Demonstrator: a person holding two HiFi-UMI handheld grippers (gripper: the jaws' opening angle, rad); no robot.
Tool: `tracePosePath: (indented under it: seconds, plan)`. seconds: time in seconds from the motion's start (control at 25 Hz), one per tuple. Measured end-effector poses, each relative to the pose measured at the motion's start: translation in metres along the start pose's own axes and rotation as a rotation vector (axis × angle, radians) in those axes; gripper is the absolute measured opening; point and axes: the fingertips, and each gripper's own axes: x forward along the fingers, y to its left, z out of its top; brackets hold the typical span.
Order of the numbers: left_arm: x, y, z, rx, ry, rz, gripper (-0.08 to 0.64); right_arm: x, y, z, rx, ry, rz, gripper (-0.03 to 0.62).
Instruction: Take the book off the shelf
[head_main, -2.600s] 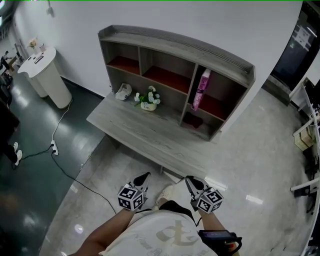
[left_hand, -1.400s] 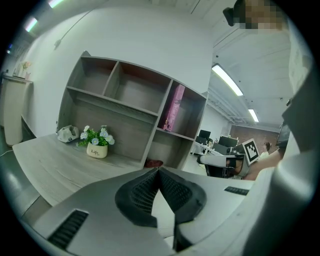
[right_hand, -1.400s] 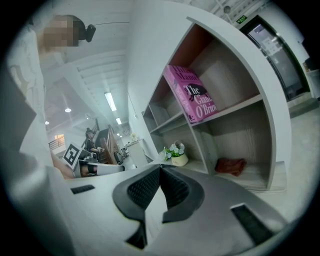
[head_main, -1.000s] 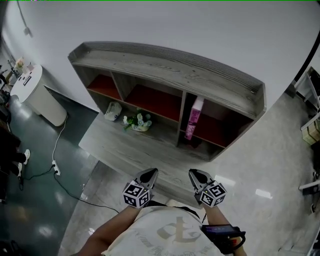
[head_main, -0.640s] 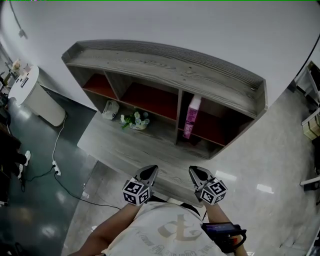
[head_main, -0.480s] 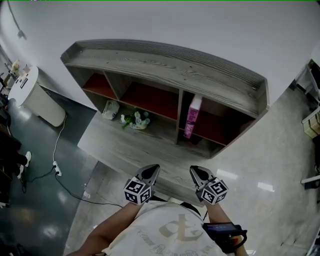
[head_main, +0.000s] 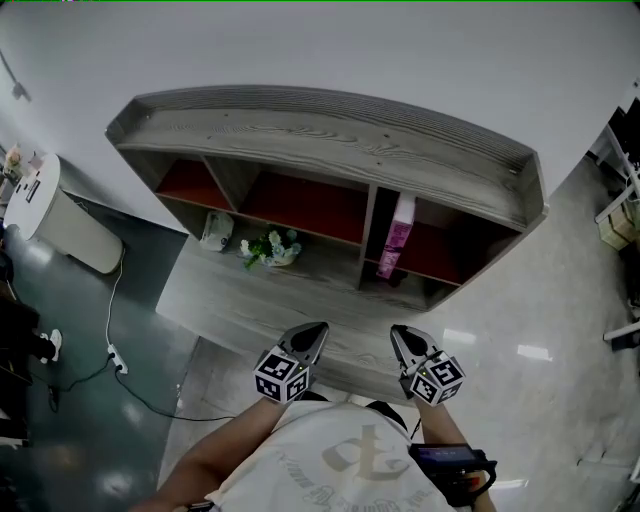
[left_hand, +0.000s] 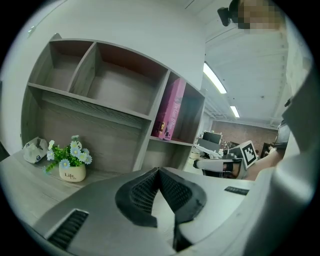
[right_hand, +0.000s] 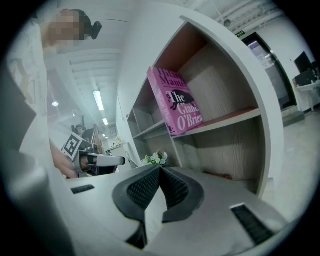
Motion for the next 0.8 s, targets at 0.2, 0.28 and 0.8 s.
tracePosePath:
  seconds: [0.2,0.28,0.8]
  plan:
    - [0.0,0.016,0.003,0.005,0.016,-0.05,0.002,0.007,-0.002,0.002,0.015,-0.006,-0.077,0.003]
    - [0.002,0.021,0.004,0.008,0.023,-0.073,0.001,0.008,-0.002,0.002,0.018,-0.005,-0.107,0.003]
    - [-0.006,0.061,0.015,0.022,0.043,-0.189,0.002,0.027,0.01,0.014,0.029,-0.06,-0.251,0.003]
